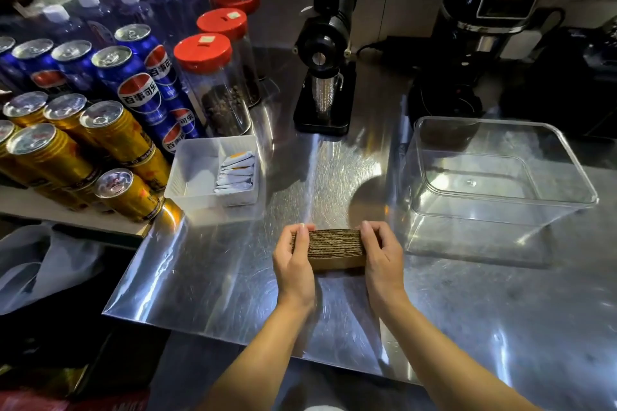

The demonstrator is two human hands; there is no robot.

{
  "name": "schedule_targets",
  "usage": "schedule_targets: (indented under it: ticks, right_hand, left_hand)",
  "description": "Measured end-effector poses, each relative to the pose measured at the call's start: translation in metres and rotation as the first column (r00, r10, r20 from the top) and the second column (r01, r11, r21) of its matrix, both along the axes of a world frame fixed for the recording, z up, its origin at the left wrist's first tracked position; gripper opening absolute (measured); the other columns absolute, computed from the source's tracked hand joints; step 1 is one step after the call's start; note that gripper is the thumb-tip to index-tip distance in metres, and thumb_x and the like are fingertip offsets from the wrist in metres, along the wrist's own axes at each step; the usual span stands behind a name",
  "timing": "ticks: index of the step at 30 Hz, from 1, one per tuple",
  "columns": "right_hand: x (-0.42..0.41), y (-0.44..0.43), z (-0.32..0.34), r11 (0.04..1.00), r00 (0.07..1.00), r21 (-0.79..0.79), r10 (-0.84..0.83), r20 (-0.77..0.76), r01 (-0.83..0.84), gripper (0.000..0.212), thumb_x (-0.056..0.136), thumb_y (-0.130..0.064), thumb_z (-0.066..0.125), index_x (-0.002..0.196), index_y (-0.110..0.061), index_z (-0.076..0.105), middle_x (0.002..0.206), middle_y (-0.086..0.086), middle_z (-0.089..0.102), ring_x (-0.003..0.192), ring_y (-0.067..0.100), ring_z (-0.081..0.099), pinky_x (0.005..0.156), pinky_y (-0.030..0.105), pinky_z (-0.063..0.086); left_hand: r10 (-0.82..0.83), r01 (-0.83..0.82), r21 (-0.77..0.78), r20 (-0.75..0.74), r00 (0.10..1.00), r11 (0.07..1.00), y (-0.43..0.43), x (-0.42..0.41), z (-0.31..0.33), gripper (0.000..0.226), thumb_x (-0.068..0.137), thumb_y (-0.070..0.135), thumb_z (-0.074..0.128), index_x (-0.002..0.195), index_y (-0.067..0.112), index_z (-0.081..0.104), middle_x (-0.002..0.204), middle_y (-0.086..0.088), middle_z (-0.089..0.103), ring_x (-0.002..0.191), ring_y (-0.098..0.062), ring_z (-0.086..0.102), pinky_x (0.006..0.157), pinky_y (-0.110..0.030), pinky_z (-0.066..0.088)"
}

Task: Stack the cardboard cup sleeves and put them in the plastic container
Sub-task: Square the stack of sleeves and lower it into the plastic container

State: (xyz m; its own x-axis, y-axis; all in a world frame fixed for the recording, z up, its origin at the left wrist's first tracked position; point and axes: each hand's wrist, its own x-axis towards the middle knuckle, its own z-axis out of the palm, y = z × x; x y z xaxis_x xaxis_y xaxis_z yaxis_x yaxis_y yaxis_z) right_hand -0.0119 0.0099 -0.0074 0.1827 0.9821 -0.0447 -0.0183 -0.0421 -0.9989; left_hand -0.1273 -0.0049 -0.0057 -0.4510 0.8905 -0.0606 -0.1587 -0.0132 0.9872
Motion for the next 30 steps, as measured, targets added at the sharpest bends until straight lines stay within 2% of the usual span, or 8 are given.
schedule_targets:
  ticks: [4, 7, 9, 11, 17, 21, 26, 30]
  right_hand:
    - [0.001, -0.004, -0.005, 0.996, 1.000, -0.083, 0.028, -0.003, -0.029, 0.020, 0.095, -0.023, 0.048, 0.083, -0.013, 0.060, 0.072, -0.008, 0.058, 0.061, -0.010, 0.052, 0.058, 0.003, 0.040]
    - [0.001, -0.003, -0.004, 0.995, 1.000, -0.099, 0.011, -0.018, -0.013, 0.026, 0.094, -0.026, 0.049, 0.076, -0.009, 0.057, 0.067, -0.006, 0.053, 0.056, -0.007, 0.048, 0.055, 0.005, 0.039]
    - [0.001, -0.003, -0.002, 0.998, 0.999, -0.041, -0.050, -0.006, 0.050, 0.027, 0.094, -0.025, 0.050, 0.071, -0.011, 0.054, 0.064, -0.007, 0.050, 0.055, -0.005, 0.046, 0.055, 0.006, 0.038]
    - [0.003, -0.004, -0.002, 0.994, 0.994, 0.003, -0.108, 0.013, 0.108, 0.025, 0.094, -0.022, 0.050, 0.071, -0.011, 0.054, 0.063, -0.008, 0.051, 0.056, -0.005, 0.046, 0.055, 0.006, 0.039]
    - [0.012, -0.004, -0.014, 0.998, 1.000, -0.064, 0.005, 0.023, -0.003, 0.029, 0.096, -0.019, 0.046, 0.068, -0.017, 0.051, 0.063, -0.007, 0.045, 0.058, 0.003, 0.041, 0.053, 0.014, 0.034]
    - [0.012, -0.002, -0.018, 0.998, 0.999, -0.069, 0.000, 0.049, 0.003, 0.030, 0.096, -0.021, 0.045, 0.069, -0.010, 0.050, 0.065, -0.003, 0.045, 0.058, 0.004, 0.041, 0.053, 0.014, 0.034]
    - [0.011, -0.004, -0.018, 0.997, 0.997, -0.070, -0.022, 0.079, 0.027, 0.033, 0.097, -0.024, 0.042, 0.069, -0.006, 0.048, 0.064, -0.001, 0.044, 0.057, 0.004, 0.039, 0.052, 0.016, 0.033]
    - [0.012, -0.004, -0.017, 0.998, 0.995, -0.056, -0.015, 0.096, 0.021, 0.032, 0.097, -0.021, 0.041, 0.067, -0.012, 0.048, 0.064, -0.003, 0.043, 0.055, 0.002, 0.038, 0.051, 0.014, 0.033]
  left_hand:
    - [-0.016, 0.020, -0.067, 0.056, 0.998, 0.998, -0.001, 0.000, -0.007, 0.012, 0.090, 0.021, 0.053, 0.092, 0.023, 0.065, 0.086, 0.004, 0.069, 0.077, -0.007, 0.065, 0.062, -0.016, 0.050]
    - [-0.019, 0.026, -0.101, 0.073, 0.997, 0.994, 0.003, 0.003, -0.003, 0.016, 0.091, 0.023, 0.050, 0.084, 0.017, 0.064, 0.073, 0.005, 0.065, 0.069, -0.010, 0.061, 0.057, -0.016, 0.049]
    - [-0.036, 0.037, -0.043, 0.025, 0.999, 0.998, 0.001, 0.005, 0.002, 0.023, 0.091, 0.024, 0.049, 0.074, 0.015, 0.061, 0.064, 0.006, 0.060, 0.063, -0.009, 0.057, 0.055, -0.017, 0.047]
    - [-0.066, 0.066, 0.004, -0.015, 0.998, 0.998, -0.004, 0.007, 0.003, 0.024, 0.089, 0.023, 0.047, 0.072, 0.011, 0.058, 0.064, 0.002, 0.058, 0.063, -0.012, 0.055, 0.056, -0.020, 0.046]
    - [-0.061, 0.060, -0.079, -0.009, 0.998, 0.995, -0.007, 0.010, -0.006, 0.027, 0.094, 0.010, 0.042, 0.072, 0.009, 0.057, 0.065, -0.001, 0.056, 0.060, -0.006, 0.054, 0.054, -0.017, 0.044]
    - [-0.084, 0.081, -0.088, -0.036, 0.996, 0.993, -0.006, 0.009, -0.005, 0.027, 0.095, 0.013, 0.042, 0.074, 0.012, 0.058, 0.067, -0.001, 0.057, 0.061, -0.005, 0.055, 0.057, -0.017, 0.045]
    - [-0.274, 0.280, -0.074, 0.083, 0.958, 0.957, -0.014, -0.008, -0.005, 0.020, 0.088, 0.031, 0.052, 0.095, 0.014, 0.060, 0.079, 0.005, 0.067, 0.074, -0.008, 0.062, 0.063, -0.020, 0.049]
    - [-0.364, 0.372, -0.045, 0.118, 0.924, 0.927, -0.031, -0.037, -0.007, 0.046, 0.070, 0.033, 0.067, 0.113, 0.025, 0.055, 0.111, 0.002, 0.062, 0.099, -0.005, 0.060, 0.071, -0.015, 0.050]
